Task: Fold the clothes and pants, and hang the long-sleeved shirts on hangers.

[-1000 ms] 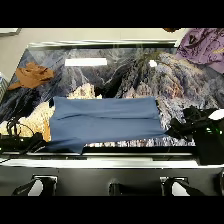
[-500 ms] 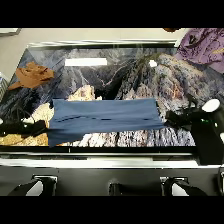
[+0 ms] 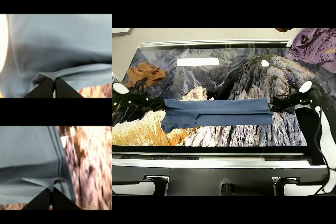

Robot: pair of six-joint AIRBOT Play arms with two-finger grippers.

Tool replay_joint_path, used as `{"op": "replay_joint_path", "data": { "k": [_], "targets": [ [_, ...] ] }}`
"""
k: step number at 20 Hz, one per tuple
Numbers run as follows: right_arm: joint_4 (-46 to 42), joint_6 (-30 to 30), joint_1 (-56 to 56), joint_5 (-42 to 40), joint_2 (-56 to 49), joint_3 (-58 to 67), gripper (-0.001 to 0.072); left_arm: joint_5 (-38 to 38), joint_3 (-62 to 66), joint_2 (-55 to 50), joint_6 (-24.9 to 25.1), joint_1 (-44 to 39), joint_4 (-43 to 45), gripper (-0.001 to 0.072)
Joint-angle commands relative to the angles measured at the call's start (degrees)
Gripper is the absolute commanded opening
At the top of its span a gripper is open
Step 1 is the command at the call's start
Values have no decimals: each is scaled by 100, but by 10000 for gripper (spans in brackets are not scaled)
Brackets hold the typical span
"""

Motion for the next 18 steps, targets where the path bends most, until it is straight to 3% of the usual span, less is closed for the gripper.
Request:
{"op": "replay_joint_path", "data": {
  "k": [1,8,9,10,11,12,13,14,15,18],
  "targets": [
    [-7,15,28,-72,-601,511,25,-208,1075,-1005,199,-85,0,14],
    [348,-42,28,-498,-1040,549,51,-289,1792,-1982,190,-131,-146,22],
    [439,-37,26,-505,-1056,549,137,-286,1792,-1991,190,-131,-160,71],
    [496,-28,26,-481,-1038,564,204,-289,1797,-1980,186,-129,-160,208],
    [533,-20,20,-310,-1019,647,337,-317,1836,-1971,177,-127,-160,347],
    [481,-4,20,-33,-994,822,474,-321,1882,-1934,59,-120,-157,408],
    [376,-4,20,273,-981,1034,486,-337,1952,-1884,-33,-116,-155,451],
    [188,-2,-17,538,-964,1244,508,-380,2033,-1810,-85,-105,-155,553],
    [120,15,-109,629,-953,1351,583,-435,2116,-1735,-149,-94,-131,558],
    [796,-234,-605,730,-1102,1375,601,-667,2288,-1513,-264,-83,-83,558]
  ]
}}
